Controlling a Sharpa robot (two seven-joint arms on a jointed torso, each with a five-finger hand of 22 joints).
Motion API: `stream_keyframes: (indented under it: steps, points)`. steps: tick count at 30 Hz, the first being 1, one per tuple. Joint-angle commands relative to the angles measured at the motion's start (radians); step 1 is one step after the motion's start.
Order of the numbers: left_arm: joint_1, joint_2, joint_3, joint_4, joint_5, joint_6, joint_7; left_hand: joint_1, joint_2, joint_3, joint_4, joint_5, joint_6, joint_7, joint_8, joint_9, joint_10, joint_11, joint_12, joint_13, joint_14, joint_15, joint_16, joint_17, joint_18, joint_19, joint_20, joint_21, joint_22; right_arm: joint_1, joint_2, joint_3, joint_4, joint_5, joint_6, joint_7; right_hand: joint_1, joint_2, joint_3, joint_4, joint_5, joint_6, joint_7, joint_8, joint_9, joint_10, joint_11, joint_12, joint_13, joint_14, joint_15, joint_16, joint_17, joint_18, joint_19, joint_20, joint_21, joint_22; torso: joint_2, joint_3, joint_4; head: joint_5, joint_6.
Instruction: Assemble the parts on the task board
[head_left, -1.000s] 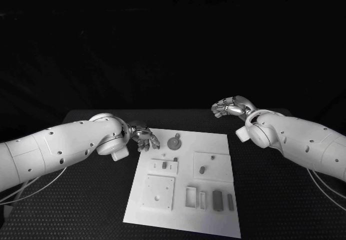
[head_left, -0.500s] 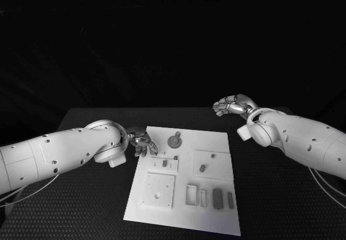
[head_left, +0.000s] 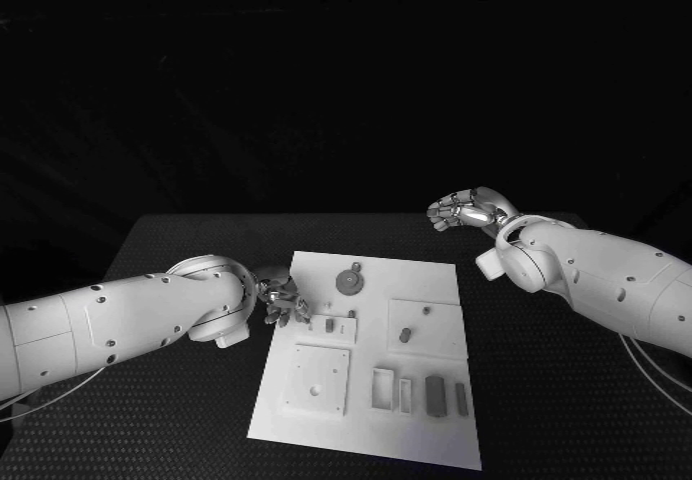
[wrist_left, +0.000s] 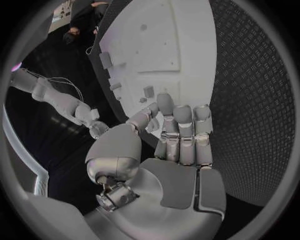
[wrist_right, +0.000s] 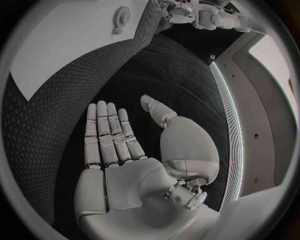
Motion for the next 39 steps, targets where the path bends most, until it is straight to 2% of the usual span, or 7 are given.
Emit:
stream_keyframes:
  steps: [1,5,15,39]
  points:
    - [-0.007,0.004,-0.006,0.002,-0.036,-0.023,-0.002,0.004,-0.005,0.005,0.0,0.004,0.057,-0.05,-0.001,0.022,0.006,-0.001,0.007,0.001,-0.002,-0.007,0.004,0.001,0.007,0.009,-0.088,0.006,0.01,0.0,0.0,0.0,0.001,-0.004,0.008,0.006,-0.004,-0.004,-0.003,0.001,0.005,-0.008,0.0,0.007,-0.001,0.009,0.001,-0.007,-0.001,0.003,0.006,-0.007,-0.001,-0.016,-0.001,0.001,-0.004,0.001,0.001,0.0001,0.0004,-0.001,-0.001]
    - [-0.014,0.007,-0.008,0.001,-0.043,-0.029,-0.001,0.004,-0.007,0.006,0.0,0.006,0.059,-0.051,-0.001,0.022,0.007,-0.002,0.008,0.003,-0.001,-0.008,0.005,0.002,0.007,0.011,-0.089,0.007,0.011,0.0,0.0,0.0,0.002,-0.004,0.008,0.006,-0.004,-0.004,-0.003,0.001,0.006,-0.008,0.0,0.007,-0.002,0.009,0.001,-0.007,-0.001,0.003,0.006,-0.007,-0.001,-0.016,-0.001,0.001,-0.004,0.002,0.001,-0.0007,0.0007,-0.001,-0.004]
    - [-0.015,0.01,-0.008,0.0,-0.065,-0.031,-0.004,0.003,-0.009,0.007,0.0,0.006,0.06,-0.051,-0.002,0.022,0.008,-0.002,0.009,0.004,0.0,-0.008,0.007,0.002,0.007,0.013,-0.09,0.008,0.011,0.0,0.0,0.0,0.001,-0.004,0.007,0.006,-0.004,-0.004,-0.003,0.002,0.006,-0.009,0.0,0.007,-0.002,0.009,0.001,-0.007,-0.001,0.003,0.006,-0.007,-0.001,-0.016,-0.001,0.001,-0.004,0.002,0.0,0.001,-0.0003,-0.001,-0.005]
    - [-0.017,0.022,-0.008,0.004,-0.063,-0.01,-0.007,0.001,-0.012,0.01,0.0,0.006,0.065,-0.052,-0.002,0.023,0.011,-0.004,0.013,0.008,0.004,-0.01,0.01,0.002,0.007,0.017,-0.092,0.011,0.013,0.0,0.002,0.0,0.0,-0.004,0.008,0.007,-0.004,-0.004,-0.003,0.002,0.006,-0.009,0.0,0.008,-0.004,0.009,0.001,-0.008,-0.001,0.003,0.006,-0.007,-0.001,-0.016,-0.001,0.001,-0.005,0.003,0.0,0.0011,0.0004,-0.004,-0.005]
